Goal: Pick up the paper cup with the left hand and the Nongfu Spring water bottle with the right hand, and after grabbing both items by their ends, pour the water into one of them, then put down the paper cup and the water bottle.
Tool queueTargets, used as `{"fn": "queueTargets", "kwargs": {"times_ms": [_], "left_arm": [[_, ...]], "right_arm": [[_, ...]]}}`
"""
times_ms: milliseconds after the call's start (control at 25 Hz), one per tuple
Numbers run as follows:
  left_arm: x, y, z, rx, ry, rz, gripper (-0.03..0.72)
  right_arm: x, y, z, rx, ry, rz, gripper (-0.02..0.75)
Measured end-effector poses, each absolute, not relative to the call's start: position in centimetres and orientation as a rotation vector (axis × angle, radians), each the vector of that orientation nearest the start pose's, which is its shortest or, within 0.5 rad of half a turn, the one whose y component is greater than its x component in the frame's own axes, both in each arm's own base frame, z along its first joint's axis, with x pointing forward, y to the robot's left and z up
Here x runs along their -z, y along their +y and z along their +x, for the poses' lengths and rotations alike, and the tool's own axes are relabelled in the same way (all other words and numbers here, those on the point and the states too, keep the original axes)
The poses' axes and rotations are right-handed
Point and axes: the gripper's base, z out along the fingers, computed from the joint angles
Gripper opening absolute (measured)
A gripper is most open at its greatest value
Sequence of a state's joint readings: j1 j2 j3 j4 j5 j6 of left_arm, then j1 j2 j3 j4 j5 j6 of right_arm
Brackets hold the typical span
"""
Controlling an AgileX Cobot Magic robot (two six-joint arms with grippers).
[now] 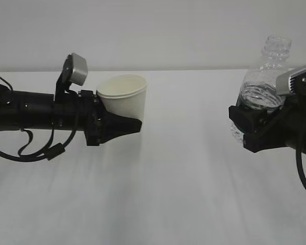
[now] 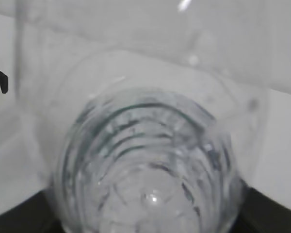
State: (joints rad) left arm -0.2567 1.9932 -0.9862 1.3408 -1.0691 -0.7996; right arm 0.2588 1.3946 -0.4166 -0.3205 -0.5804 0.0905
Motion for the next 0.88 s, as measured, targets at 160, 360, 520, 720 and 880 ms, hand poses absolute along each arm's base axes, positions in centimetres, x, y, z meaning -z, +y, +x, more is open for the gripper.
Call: {"fn": "queueTargets", "kwargs": {"times_ms": [160, 360, 520, 720, 880], "left_arm": [[-15.4, -19.6, 31.4, 1.061, 1.599, 1.189, 0.453], [-15.3, -22.3, 29.8, 1.089, 1.586, 1.243, 0.453], [-15.3, -23.6, 29.0, 1.107, 1.581, 1.252, 0.453], [-15.5, -24.4, 28.7, 1.112, 1.562, 1.225, 0.453], [-15.6, -24.6, 28.8, 1.092, 1.544, 1.218, 0.452]], "right_arm": [[-19.6, 8.0, 23.5, -0.22, 1.837, -0.552, 0.449], [-20.2, 8.2, 24.1, -0.187, 1.844, -0.623, 0.449], [-20.7, 8.3, 24.7, -0.149, 1.848, -0.684, 0.449], [-21.0, 8.5, 25.0, -0.121, 1.843, -0.741, 0.449], [-21.2, 8.5, 25.3, -0.085, 1.849, -0.79, 0.449]]}}
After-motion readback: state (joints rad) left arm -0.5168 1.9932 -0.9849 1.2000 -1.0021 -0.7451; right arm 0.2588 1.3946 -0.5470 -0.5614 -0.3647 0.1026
